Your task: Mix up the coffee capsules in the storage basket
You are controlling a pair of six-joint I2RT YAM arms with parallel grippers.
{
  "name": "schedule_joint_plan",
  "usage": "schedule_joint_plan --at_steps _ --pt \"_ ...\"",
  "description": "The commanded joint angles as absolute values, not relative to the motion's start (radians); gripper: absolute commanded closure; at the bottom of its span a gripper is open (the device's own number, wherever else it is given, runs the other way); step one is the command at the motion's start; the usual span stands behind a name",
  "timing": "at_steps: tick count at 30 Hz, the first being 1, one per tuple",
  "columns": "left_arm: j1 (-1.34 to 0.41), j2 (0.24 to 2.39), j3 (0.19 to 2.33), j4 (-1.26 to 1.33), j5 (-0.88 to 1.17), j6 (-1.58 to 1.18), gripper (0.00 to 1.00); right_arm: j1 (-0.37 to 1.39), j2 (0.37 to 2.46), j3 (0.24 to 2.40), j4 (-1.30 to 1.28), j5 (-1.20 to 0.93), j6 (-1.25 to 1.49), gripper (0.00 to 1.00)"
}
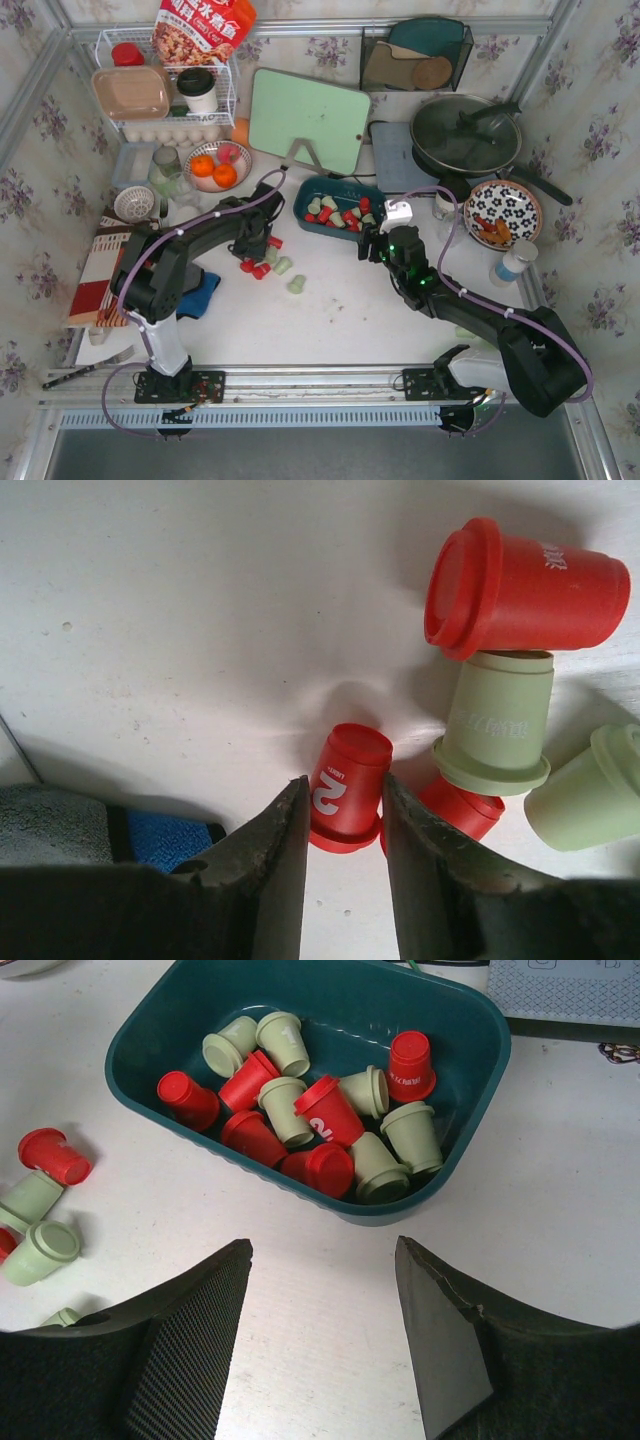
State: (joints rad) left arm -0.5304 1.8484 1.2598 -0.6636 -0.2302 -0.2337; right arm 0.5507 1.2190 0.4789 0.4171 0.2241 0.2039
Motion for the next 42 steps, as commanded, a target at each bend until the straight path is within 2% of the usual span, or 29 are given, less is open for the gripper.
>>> schedule_joint_plan --at_steps 1,6,17,22,27,36,42 --pt "-0.529 1.865 1.261 -0.670 -0.201 -0.231 0.63 0.552 1.225 0.488 0.422 0.219 0.201 0.33" --pt "-0.526 1.886 1.260 -0.672 -0.190 -0.236 0.67 0.552 1.232 0.489 0.422 0.218 0.201 0.33" --pt "-0.521 1.923 1.261 -0.664 -0.167 -0.242 0.68 0.552 1.228 0.493 0.416 0.219 0.201 0.33" --pt "-0.522 1.914 1.259 -0.659 -0.164 -0.245 0.75 0.552 1.223 0.492 0.414 0.214 0.201 0.33" --pt "-0.521 1.841 1.245 -0.637 -0.168 -0.259 0.82 0.552 1.214 0.494 0.406 0.212 0.202 0.33" --pt "-0.523 1.668 1.301 -0.597 -0.106 -0.262 0.83 0.552 1.197 0.485 0.413 0.240 0.206 0.34" --pt "-0.524 1.660 1.396 -0.522 -0.005 -0.258 0.83 0.552 1.171 0.466 0.428 0.272 0.209 0.33"
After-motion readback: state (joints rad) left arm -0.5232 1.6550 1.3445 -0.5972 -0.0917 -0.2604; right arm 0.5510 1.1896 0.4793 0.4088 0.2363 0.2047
